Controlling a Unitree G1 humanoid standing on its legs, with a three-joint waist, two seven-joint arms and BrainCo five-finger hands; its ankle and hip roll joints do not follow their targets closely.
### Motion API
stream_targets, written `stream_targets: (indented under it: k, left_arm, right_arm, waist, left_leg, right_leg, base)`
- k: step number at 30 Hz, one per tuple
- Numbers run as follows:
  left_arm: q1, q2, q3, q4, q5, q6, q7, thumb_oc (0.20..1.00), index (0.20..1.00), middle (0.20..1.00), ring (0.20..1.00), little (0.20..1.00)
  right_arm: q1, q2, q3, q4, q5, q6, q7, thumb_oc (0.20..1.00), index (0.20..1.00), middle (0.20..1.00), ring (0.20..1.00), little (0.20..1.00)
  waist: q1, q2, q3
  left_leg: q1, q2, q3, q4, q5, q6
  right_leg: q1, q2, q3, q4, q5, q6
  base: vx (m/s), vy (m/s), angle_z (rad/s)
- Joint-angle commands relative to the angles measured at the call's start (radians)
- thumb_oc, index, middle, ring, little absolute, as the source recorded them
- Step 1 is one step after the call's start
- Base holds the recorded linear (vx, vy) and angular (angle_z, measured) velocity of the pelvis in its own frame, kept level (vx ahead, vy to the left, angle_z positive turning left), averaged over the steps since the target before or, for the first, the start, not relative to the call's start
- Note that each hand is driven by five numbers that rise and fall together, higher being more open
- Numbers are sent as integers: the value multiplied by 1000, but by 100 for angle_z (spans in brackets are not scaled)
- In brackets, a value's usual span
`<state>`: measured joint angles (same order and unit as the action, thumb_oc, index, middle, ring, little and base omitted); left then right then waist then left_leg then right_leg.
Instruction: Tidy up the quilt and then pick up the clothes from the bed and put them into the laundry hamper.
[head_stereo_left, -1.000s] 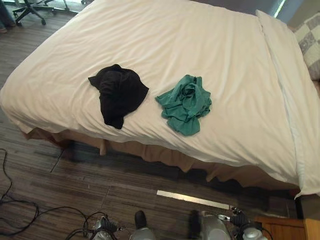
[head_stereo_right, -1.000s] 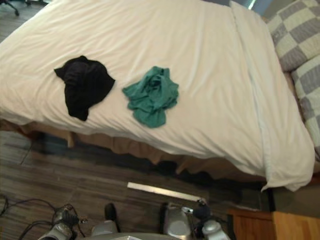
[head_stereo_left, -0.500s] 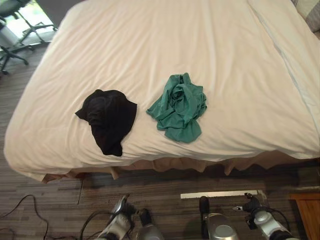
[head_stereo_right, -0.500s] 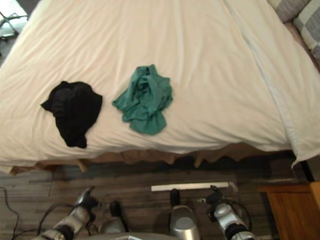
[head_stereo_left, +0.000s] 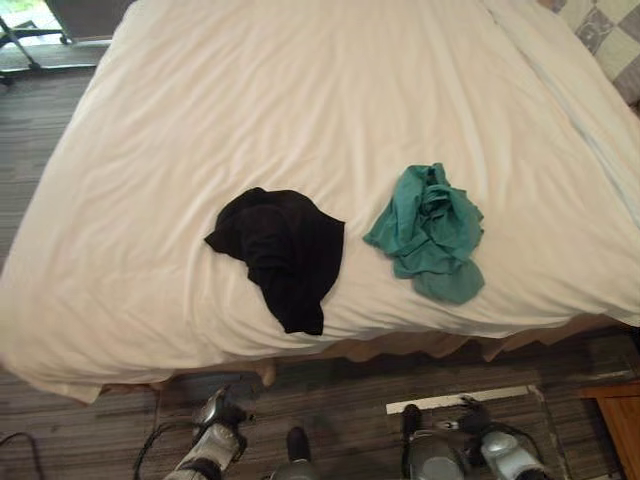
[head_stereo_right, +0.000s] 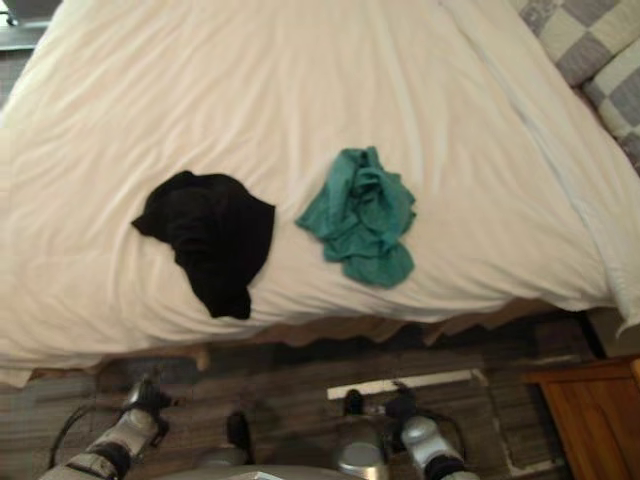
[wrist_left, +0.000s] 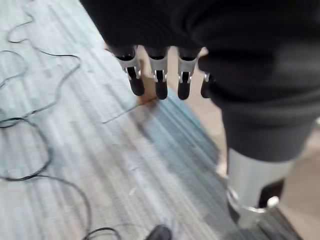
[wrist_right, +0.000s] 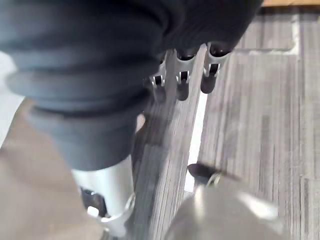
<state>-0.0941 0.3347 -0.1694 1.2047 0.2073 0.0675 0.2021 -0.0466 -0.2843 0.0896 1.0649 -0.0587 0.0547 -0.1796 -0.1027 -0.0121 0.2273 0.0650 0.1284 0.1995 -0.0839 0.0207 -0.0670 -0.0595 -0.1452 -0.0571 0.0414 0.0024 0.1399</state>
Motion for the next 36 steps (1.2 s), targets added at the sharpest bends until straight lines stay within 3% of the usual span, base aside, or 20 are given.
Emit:
stream_targets:
  k: [1,3,4,6,7,8,13,16,17,18,19,20,21,23,25,29,30,31,32,36]
  left_arm:
    - [25,118,113,96,-40,25,52,1000,1000,1000,1000,1000]
    - [52,203,188,71,-51,15,76,1000,1000,1000,1000,1000]
    - [63,290,238,-28,-52,-11,109,1000,1000,1000,1000,1000]
    - [72,386,284,-183,-34,-34,150,1000,1000,1000,1000,1000]
    - [72,386,284,-183,-34,-34,150,1000,1000,1000,1000,1000]
    - [58,510,324,-459,-2,-98,193,1000,1000,1000,1000,1000]
    - [-4,618,306,-732,39,-152,166,1000,1000,1000,1000,1000]
    - [-129,618,205,-786,45,-149,140,1000,1000,1000,1000,1000]
    - [-230,602,96,-805,67,-136,116,1000,1000,1000,1000,1000]
    - [-241,602,90,-799,68,-135,117,1000,1000,1000,1000,1000]
    - [-321,588,1,-809,105,-122,97,1000,1000,1000,1000,1000]
    - [-331,587,-5,-802,106,-122,98,1000,1000,1000,1000,1000]
    - [-440,552,-119,-764,146,-104,79,1000,1000,1000,1000,1000]
    - [-524,522,-187,-723,152,-92,79,1000,1000,1000,1000,1000]
    - [-700,447,-320,-603,177,-57,81,1000,1000,1000,1000,1000]
    - [-821,407,-421,-466,259,-23,75,1000,1000,1000,1000,1000]
    - [-871,380,-477,-356,333,2,58,718,718,718,718,718]
    - [-879,376,-481,-346,333,-1,61,555,555,555,555,555]
    - [-900,334,-518,-202,398,18,15,200,200,200,200,200]
    - [-843,275,-478,-110,393,20,-39,200,200,200,200,200]
  right_arm:
    - [21,-123,-64,-29,69,20,-103,1000,1000,1000,1000,1000]
    - [71,-195,-143,-138,67,6,-138,1000,1000,1000,1000,1000]
    - [126,-266,-218,-289,34,-13,-164,1000,1000,1000,1000,1000]
    - [170,-339,-274,-443,-48,-33,-186,1000,1000,1000,1000,1000]
    - [170,-339,-274,-444,-48,-33,-186,1000,1000,1000,1000,1000]
    - [161,-445,-315,-593,-148,-69,-206,1000,1000,1000,1000,1000]
    - [90,-557,-288,-706,-261,-85,-196,1000,1000,1000,1000,1000]
    - [-6,-606,-203,-742,-315,-81,-178,1000,1000,1000,1000,1000]
    - [-90,-616,-126,-762,-334,-75,-166,1000,1000,1000,1000,1000]
    - [-98,-616,-123,-757,-334,-74,-167,1000,1000,1000,1000,1000]
    - [-169,-620,-58,-779,-345,-69,-160,1000,1000,1000,1000,1000]
    - [-176,-620,-56,-774,-345,-68,-161,1000,1000,1000,1000,1000]
    - [-267,-610,25,-784,-345,-67,-162,1000,1000,1000,1000,1000]
    - [-334,-600,72,-780,-344,-64,-168,1000,1000,1000,1000,1000]
    - [-472,-569,179,-770,-338,-60,-185,1000,1000,1000,1000,1000]
    - [-548,-553,235,-769,-333,-62,-201,1000,1000,1000,1000,1000]
    - [-574,-553,256,-799,-335,-73,-211,1000,1000,1000,1000,1000]
    - [-576,-554,254,-798,-334,-73,-212,1000,1000,1000,1000,1000]
    - [-598,-566,267,-823,-339,-83,-213,1000,1000,1000,1000,1000]
    - [-672,-613,327,-801,-395,-65,-200,1000,1000,1000,1000,1000]
  waist:
    - [-13,-28,-10]
    - [-11,-28,-23]
    - [-11,-23,-28]
    - [-11,-17,-38]
    - [-11,-17,-39]
    - [-4,-13,-45]
    - [3,-12,-60]
    - [-3,-13,-61]
    - [-9,-13,-51]
    - [-7,-14,-49]
    - [-13,-15,-33]
    - [-11,-15,-32]
    - [-23,-16,-3]
    - [-24,-18,17]
    - [-37,-21,61]
    - [-50,-26,88]
    - [-62,-32,106]
    - [-60,-32,107]
    - [-66,-38,117]
    - [-41,-37,128]
  left_leg:
    - [-10,25,-7,2,-31,-63]
    - [-3,25,-5,3,-27,-66]
    - [13,24,-11,0,-33,-69]
    - [23,25,-13,-3,-33,-72]
    - [22,25,-13,-3,-33,-72]
    - [28,27,-17,-3,-36,-76]
    - [29,30,-22,-3,-38,-76]
    - [35,29,-18,-3,-42,-75]
    - [34,29,-14,-3,-43,-74]
    - [34,29,-13,-3,-44,-74]
    - [26,29,-10,-3,-40,-72]
    - [25,29,-9,-3,-39,-72]
    - [2,29,-3,-3,-31,-70]
    - [-20,30,1,-3,-24,-69]
    - [-82,33,14,-2,-1,-70]
    - [-127,39,30,0,17,-71]
    - [-148,44,40,-1,26,-72]
    - [-150,44,40,0,27,-72]
    - [-164,47,44,-2,31,-75]
    - [-171,51,39,-2,38,-80]
  right_leg:
    - [18,-39,38,-32,-16,77]
    - [37,-47,23,-52,-5,81]
    - [63,-49,11,-70,-6,88]
    - [80,-53,-5,-88,1,94]
    - [79,-53,-5,-88,2,94]
    - [92,-61,-21,-103,8,104]
    - [98,-66,-27,-112,9,106]
    - [101,-67,-24,-116,9,106]
    - [96,-68,-20,-116,12,105]
    - [95,-68,-19,-116,12,105]
    - [80,-68,-14,-115,18,105]
    - [79,-68,-13,-115,18,105]
    - [45,-65,-1,-113,28,105]
    - [13,-64,9,-108,35,105]
    - [-69,-53,32,-97,53,106]
    - [-125,-42,48,-92,70,107]
    - [-155,-37,52,-90,78,111]
    - [-158,-37,52,-89,78,111]
    - [-174,-34,51,-89,83,113]
    - [-179,-39,40,-85,82,109]
  base:
    - [143,4,40]
    - [157,-16,17]
    - [168,-9,8]
    - [98,-6,22]
    - [44,-13,29]
    - [29,-6,15]
    - [15,-7,1]
    - [14,-12,-1]
    - [0,0,0]
    - [-56,-29,-8]
    - [-46,-13,-6]
    - [-166,-8,-6]
    - [-187,4,-6]
    - [-201,4,-17]
    - [-215,-3,-31]
    - [-90,0,-19]
    - [-49,-3,-18]
    - [-78,-12,-22]
    - [-48,-16,-13]
    - [-27,-33,-6]
